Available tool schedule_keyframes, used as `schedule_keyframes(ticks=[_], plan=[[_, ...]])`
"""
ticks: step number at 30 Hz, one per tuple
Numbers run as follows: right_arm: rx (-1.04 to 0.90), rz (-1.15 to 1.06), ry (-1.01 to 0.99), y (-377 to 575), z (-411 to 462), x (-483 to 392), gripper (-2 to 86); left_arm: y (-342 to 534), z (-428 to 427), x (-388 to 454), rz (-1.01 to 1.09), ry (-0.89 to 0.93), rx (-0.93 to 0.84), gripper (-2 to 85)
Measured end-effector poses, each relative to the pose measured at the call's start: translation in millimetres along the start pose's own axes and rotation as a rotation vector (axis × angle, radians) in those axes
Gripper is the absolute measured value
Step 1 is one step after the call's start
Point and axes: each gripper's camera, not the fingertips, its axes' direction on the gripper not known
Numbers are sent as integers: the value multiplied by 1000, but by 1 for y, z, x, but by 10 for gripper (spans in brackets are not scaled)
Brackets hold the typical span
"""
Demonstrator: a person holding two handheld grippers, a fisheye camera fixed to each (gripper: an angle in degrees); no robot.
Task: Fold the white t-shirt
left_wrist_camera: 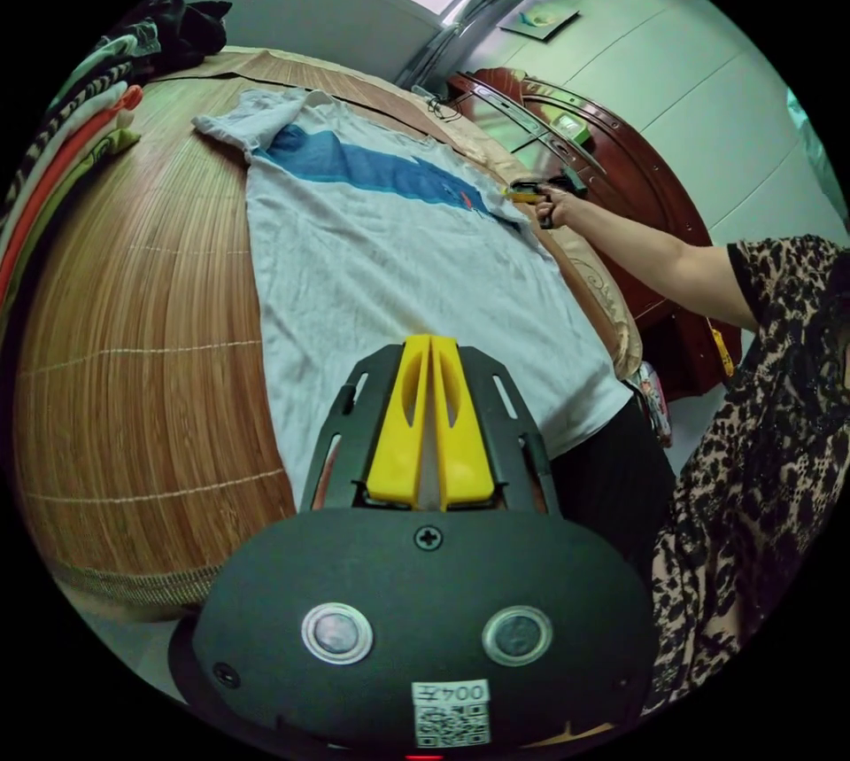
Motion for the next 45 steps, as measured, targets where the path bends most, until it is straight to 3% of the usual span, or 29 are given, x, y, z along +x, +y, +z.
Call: schedule_keyframes(ticks=[1, 6, 10, 15, 19, 22, 27, 33, 38, 42, 45], plan=[[58, -79, 141, -13, -7, -15, 42, 0, -1, -1, 1, 4, 2, 2], [-7, -183, 362, -42, -7, -42, 110, 1, -7, -14, -19, 46, 12, 2], [138, -252, 237, 7, -46, -60, 101, 2, -11, -24, -46, 80, 17, 1], [143, -430, 167, 78, -48, -96, 100, 3, -15, -29, -50, 89, 22, 1], [79, -740, 259, 124, -17, -147, 114, 3, -18, -34, -53, 95, 24, 1], [41, -829, 304, 126, 1, -167, 123, 4, -20, -38, -57, 102, 24, 1], [-80, -883, 312, 115, 26, -176, 59, 4, -23, -44, -65, 114, 26, 1], [110, -880, 347, 126, -18, -176, 28, 5, -25, -50, -66, 118, 28, 0], [115, -961, 335, 163, -32, -172, 35, 5, -26, -56, -69, 122, 31, 1], [-51, -956, 339, 176, 6, -161, 84, 5, -26, -62, -76, 129, 32, 1], [-7, -896, 313, 167, -2, -161, 100, 5, -25, -66, -80, 135, 32, 2]])
